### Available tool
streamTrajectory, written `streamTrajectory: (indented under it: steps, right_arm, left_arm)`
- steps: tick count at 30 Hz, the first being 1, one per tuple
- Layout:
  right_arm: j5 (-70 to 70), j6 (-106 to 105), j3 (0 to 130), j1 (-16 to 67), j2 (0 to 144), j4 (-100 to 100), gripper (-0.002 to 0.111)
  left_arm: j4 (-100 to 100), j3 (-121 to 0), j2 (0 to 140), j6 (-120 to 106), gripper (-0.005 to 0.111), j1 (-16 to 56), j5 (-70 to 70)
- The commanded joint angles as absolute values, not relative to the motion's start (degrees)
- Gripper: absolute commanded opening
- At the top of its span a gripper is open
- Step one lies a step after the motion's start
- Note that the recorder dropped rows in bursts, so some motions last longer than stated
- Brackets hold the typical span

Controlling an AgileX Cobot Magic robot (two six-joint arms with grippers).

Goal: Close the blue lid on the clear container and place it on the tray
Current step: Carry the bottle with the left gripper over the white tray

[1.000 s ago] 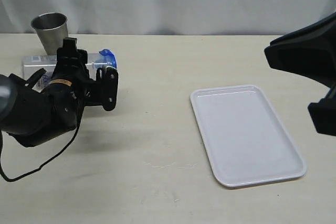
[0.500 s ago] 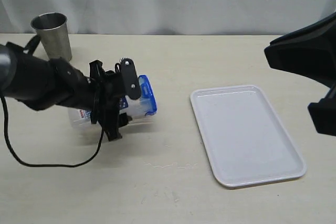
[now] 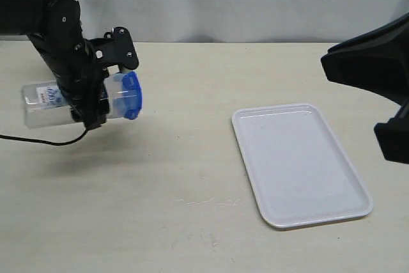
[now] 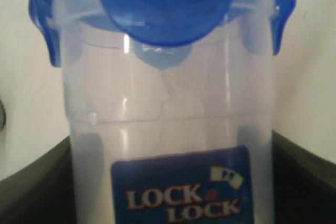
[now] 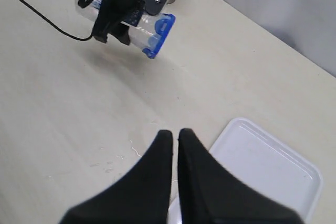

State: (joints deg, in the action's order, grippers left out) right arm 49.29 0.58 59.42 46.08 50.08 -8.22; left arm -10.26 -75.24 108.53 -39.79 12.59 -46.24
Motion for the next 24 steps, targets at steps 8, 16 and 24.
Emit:
streamTrajectory:
  steps: [8, 16, 24]
  right_arm:
    - [47.8, 0.9, 59.1, 46.2, 49.9, -8.6, 0.004]
    - [47.8, 0.9, 59.1, 46.2, 49.9, -8.6, 0.004]
    - [48.2, 0.9, 59.1, 46.2, 49.9, -8.6, 0.004]
  left_arm:
    - [-26.9, -80.8, 108.1, -31.9, 0.0, 12.4, -70.0]
    - [-23.9, -80.8, 108.1, -32.0, 0.0, 12.4, -70.0]
    - [4.8, -80.8, 108.1, -50.0, 0.0, 12.4, -57.1]
